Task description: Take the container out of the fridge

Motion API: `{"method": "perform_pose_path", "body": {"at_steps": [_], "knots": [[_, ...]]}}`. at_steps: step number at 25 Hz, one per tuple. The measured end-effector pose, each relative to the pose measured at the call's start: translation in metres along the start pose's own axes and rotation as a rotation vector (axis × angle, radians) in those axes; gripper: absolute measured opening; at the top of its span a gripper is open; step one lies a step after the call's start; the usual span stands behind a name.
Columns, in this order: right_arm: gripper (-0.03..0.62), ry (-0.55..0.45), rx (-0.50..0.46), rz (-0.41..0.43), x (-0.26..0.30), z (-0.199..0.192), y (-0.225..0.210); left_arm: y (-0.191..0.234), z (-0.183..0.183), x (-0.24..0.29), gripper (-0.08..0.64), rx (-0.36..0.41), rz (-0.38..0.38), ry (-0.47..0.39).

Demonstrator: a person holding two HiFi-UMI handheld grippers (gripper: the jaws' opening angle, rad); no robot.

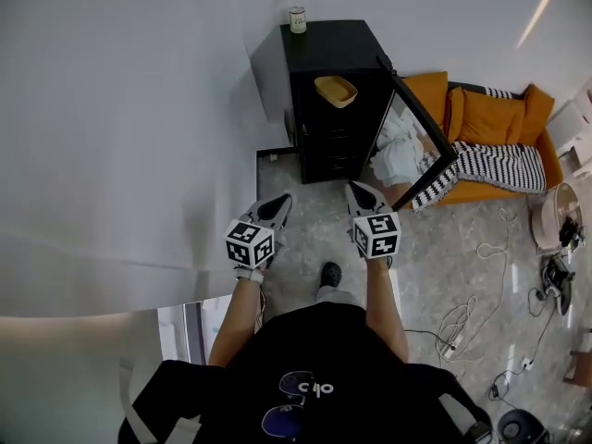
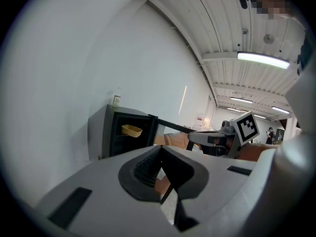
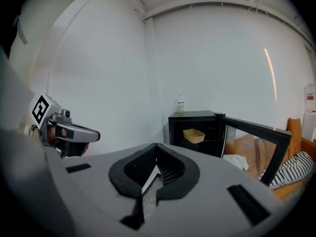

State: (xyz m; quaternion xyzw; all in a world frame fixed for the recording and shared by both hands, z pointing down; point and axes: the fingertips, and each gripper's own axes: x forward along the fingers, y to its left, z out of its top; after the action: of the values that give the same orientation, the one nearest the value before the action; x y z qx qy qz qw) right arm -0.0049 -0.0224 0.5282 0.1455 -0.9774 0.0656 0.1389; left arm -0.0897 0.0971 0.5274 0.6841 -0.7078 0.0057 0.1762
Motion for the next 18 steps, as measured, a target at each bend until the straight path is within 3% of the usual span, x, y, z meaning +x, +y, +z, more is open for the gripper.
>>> {"method": "perform_pose_path", "body": {"at_steps": [9, 18], "knots": [[0.009, -0.002, 0.04, 0.026, 0.041, 0.01, -0.067, 0.02, 0.02, 0.076, 0.005, -0.007, 0.04, 0.026], [0.009, 0.001, 0.064, 0.047, 0.082, 0.018, -0.091, 0.042, 0.028, 0.107, 0.005, -0.025, 0.047, 0.041]]}}
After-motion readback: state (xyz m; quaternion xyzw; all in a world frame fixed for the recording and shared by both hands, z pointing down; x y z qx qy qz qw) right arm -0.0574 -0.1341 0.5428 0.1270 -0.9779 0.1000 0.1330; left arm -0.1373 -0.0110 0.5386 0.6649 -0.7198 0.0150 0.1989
